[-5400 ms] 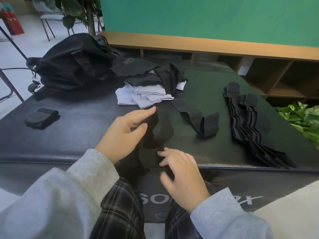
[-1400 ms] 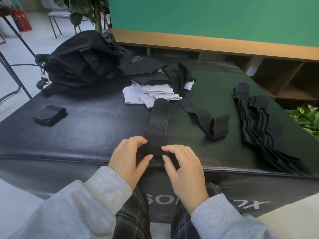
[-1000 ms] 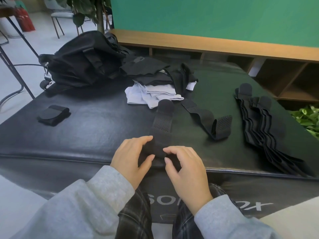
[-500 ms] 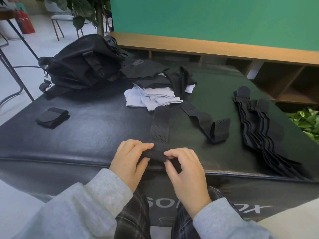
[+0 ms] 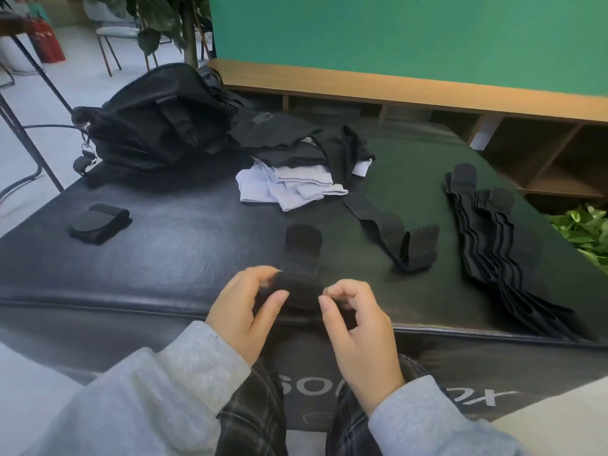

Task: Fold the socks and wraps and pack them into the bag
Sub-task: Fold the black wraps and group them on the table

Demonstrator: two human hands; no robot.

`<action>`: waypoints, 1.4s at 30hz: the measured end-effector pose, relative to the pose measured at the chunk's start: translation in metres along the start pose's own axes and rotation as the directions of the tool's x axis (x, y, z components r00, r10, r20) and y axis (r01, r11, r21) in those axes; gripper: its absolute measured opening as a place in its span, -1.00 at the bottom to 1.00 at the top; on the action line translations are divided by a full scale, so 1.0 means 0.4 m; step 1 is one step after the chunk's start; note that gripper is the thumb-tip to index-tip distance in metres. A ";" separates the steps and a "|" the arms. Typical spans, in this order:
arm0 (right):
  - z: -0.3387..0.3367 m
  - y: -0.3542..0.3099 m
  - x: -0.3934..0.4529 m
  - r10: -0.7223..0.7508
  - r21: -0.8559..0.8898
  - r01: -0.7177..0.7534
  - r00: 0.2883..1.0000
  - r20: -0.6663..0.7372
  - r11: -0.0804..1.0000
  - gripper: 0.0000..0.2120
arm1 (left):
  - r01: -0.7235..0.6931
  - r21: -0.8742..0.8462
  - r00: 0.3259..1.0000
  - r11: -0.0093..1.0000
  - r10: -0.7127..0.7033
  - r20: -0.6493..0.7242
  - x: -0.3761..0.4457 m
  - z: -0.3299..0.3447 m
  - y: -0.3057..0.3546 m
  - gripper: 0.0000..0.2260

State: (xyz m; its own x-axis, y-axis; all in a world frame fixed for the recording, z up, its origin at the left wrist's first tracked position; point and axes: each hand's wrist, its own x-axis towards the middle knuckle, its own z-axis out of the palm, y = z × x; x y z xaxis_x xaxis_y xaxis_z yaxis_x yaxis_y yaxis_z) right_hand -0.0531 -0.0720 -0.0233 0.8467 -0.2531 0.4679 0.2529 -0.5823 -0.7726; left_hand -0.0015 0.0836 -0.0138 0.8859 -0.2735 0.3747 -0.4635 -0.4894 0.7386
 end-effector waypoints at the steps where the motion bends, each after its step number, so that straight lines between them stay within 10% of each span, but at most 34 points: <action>1: 0.000 -0.001 -0.001 0.011 0.011 -0.011 1.000 -0.001 1.000 -0.78 | 0.036 -0.051 0.999 0.998 -0.038 -0.028 -0.004 0.003 -0.001 -0.76; 10: 0.009 0.014 0.003 -0.088 -0.197 0.093 0.996 0.030 0.976 -0.75 | -0.002 0.112 1.000 0.994 0.005 -0.025 0.009 0.008 -0.005 -0.87; 18: 0.015 0.020 0.001 -0.123 -0.221 0.112 0.992 -0.039 0.969 -0.87 | -0.089 0.274 0.995 0.958 0.098 -0.021 0.011 0.015 -0.006 -0.52; 42: 0.009 0.015 0.002 -0.126 -0.237 0.134 0.991 0.048 0.962 -0.83 | 0.003 0.263 1.000 0.965 -0.008 0.018 0.009 0.014 0.011 -0.45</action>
State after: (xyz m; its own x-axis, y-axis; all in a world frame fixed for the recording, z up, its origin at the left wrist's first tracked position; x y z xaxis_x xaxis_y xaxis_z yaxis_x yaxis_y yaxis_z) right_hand -0.0493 -0.0727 -0.0291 0.8295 -0.1408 0.5405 0.2458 -0.7770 -0.5796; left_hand -0.0004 0.0759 -0.0124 0.8892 -0.2845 0.3583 -0.4493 -0.6908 0.5665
